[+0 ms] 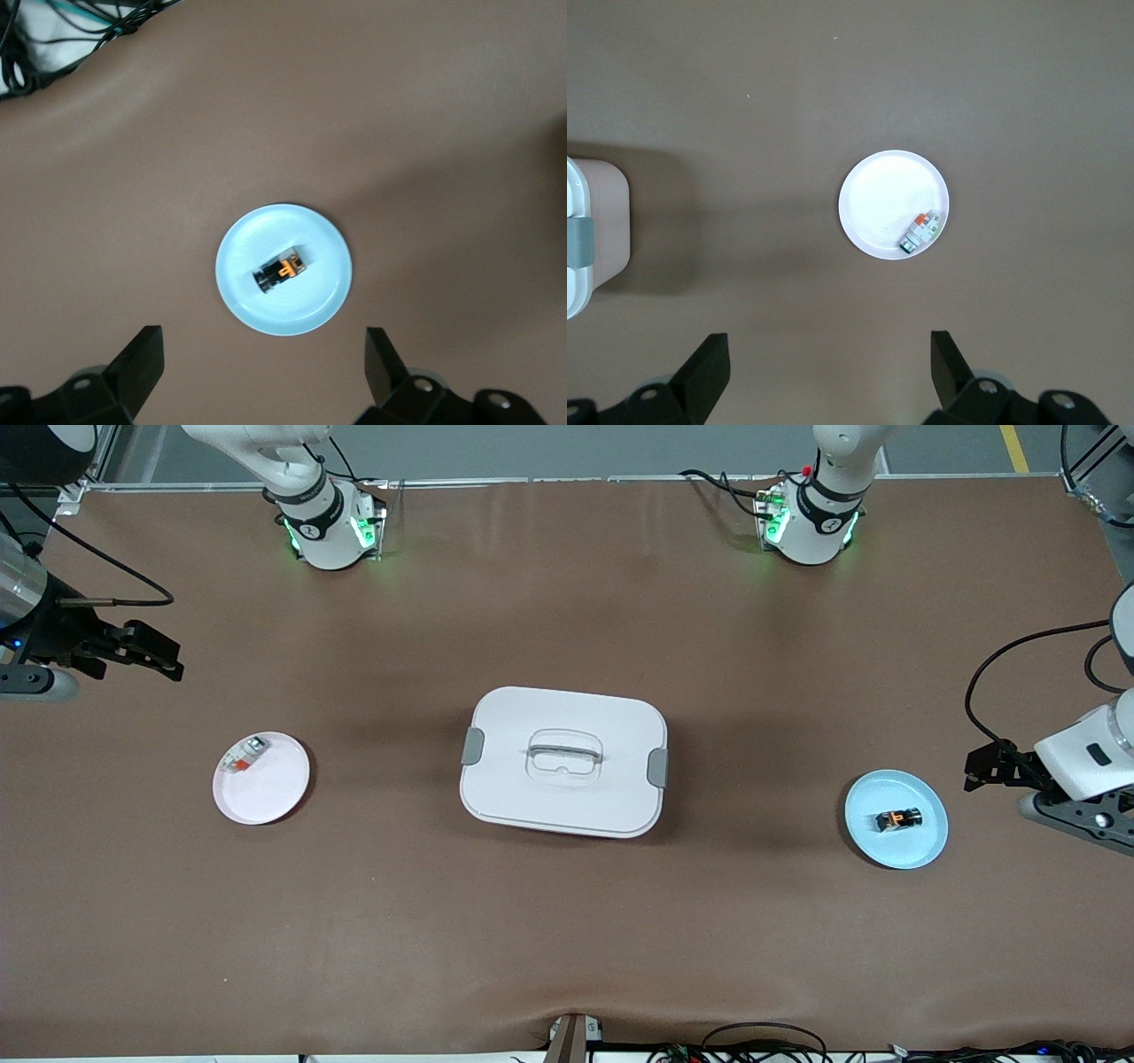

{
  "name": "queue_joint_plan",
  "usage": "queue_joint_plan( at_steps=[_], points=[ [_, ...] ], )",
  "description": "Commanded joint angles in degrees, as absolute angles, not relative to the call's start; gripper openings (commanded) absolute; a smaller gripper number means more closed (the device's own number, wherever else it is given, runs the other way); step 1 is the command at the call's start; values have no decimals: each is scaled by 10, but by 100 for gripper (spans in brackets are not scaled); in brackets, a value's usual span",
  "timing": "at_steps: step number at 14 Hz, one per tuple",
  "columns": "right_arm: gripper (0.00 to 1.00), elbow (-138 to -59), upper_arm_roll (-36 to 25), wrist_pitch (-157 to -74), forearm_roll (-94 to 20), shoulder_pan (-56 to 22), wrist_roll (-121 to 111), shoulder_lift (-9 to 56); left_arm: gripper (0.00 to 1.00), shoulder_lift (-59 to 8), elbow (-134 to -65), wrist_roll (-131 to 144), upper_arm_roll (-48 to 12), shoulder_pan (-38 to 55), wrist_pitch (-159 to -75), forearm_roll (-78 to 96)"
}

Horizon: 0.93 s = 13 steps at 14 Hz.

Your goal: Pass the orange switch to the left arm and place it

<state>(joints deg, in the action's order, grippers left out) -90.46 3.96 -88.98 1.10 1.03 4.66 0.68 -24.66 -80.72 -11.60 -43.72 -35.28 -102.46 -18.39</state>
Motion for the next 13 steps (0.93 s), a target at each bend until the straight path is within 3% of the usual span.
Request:
queue_joint_plan(
  at_steps=[1, 10, 11, 13],
  points=[
    [100, -894, 40, -881, 24, 8, 42, 12, 100, -217, -802, -22, -439, -355, -1006, -150],
    [100, -894, 40, -883, 24, 7, 42, 13, 100, -140, -806, 87, -440, -329, -927, -102],
    [100, -894, 40, -883, 24, 3, 42, 13, 100, -131, -805, 86, -416, -305, -917, -101],
    [100, -894, 40, -882, 25, -3, 43, 13, 100, -101, -806, 77, -313, -222, -915, -101]
  ],
)
